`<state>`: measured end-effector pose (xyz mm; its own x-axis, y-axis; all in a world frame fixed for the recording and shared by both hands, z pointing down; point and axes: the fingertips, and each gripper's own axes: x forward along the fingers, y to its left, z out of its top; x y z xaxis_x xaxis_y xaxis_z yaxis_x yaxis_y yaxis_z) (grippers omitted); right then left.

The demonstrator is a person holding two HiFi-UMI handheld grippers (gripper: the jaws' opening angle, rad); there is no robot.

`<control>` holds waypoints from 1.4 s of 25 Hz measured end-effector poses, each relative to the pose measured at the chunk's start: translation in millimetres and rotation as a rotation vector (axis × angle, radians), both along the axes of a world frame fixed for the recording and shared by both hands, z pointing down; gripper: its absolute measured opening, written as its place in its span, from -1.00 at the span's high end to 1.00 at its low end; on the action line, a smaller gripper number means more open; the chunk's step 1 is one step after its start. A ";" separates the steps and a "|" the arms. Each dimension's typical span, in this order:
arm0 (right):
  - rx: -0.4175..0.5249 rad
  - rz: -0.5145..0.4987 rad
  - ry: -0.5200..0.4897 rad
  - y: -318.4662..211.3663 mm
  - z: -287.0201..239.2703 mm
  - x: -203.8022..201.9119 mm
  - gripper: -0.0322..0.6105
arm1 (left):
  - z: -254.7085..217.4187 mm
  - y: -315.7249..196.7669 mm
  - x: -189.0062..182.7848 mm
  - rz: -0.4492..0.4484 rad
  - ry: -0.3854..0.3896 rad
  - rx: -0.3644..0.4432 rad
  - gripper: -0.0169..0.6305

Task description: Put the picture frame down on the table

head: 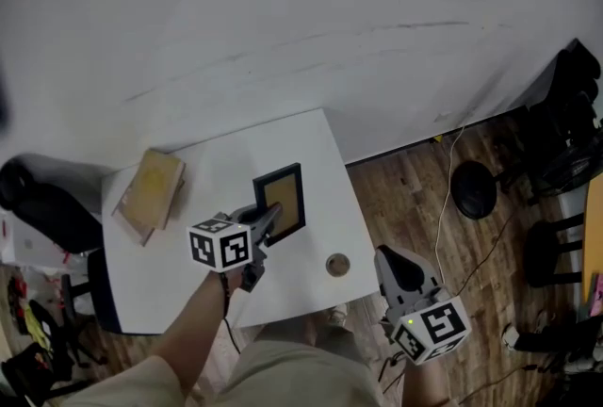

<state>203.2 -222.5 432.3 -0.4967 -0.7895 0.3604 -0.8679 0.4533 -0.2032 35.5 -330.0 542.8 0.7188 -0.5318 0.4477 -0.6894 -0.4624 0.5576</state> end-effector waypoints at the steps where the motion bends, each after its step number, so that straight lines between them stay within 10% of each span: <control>1: -0.008 0.004 0.003 -5.4 3.7 -1.8 0.83 | 5.6 -4.9 -0.8 0.004 0.008 -0.013 0.86; 17: -0.022 -0.009 0.002 -64.3 35.5 -54.3 0.83 | 84.8 -77.3 -17.1 -0.094 0.215 -0.261 0.85; 35: -0.075 -0.092 0.051 -66.8 74.3 -76.8 0.83 | 163.5 -84.4 4.6 0.033 0.008 -0.312 0.77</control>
